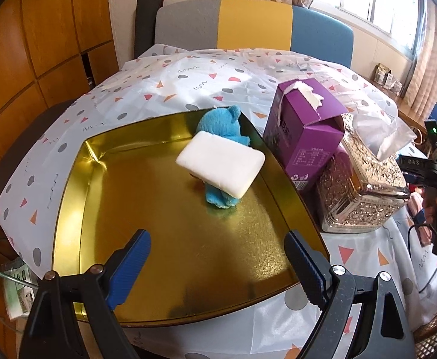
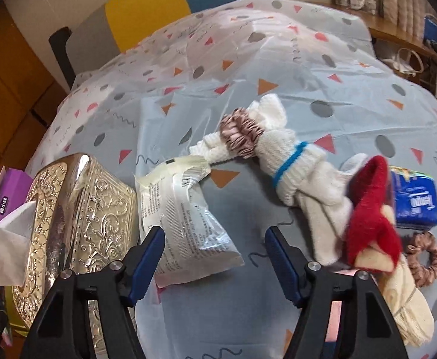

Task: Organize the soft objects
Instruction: 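Move the right gripper back and grasp the clear printed plastic packet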

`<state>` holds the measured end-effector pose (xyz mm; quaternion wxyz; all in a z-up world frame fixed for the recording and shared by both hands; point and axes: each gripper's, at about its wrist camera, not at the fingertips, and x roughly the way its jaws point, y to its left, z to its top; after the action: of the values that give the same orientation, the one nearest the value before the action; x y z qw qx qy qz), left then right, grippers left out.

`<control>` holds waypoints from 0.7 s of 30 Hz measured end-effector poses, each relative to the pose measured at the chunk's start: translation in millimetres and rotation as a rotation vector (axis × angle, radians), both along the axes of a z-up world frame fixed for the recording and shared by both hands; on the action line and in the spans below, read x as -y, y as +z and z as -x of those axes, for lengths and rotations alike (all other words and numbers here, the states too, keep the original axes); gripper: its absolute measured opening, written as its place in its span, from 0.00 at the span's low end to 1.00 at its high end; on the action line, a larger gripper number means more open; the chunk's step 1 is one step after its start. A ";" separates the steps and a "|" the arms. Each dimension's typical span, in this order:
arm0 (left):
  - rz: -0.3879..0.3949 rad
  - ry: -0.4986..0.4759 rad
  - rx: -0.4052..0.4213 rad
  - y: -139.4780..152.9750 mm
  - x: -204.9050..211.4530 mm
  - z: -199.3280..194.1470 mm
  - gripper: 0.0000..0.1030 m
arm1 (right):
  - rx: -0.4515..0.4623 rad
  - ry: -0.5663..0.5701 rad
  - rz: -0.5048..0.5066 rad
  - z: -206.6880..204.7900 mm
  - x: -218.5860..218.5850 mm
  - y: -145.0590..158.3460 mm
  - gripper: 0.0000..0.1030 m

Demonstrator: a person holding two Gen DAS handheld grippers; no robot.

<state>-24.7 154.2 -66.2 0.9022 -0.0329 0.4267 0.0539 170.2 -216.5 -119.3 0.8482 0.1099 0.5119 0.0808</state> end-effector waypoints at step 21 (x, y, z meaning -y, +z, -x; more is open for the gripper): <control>0.029 -0.005 -0.006 -5.2 -0.8 0.8 0.89 | -0.146 0.043 0.078 9.8 20.0 -11.4 0.60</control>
<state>-25.5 155.0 -71.4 0.9004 -0.0450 0.4304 0.0457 160.5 -236.5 -130.7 0.8104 0.0713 0.5772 0.0706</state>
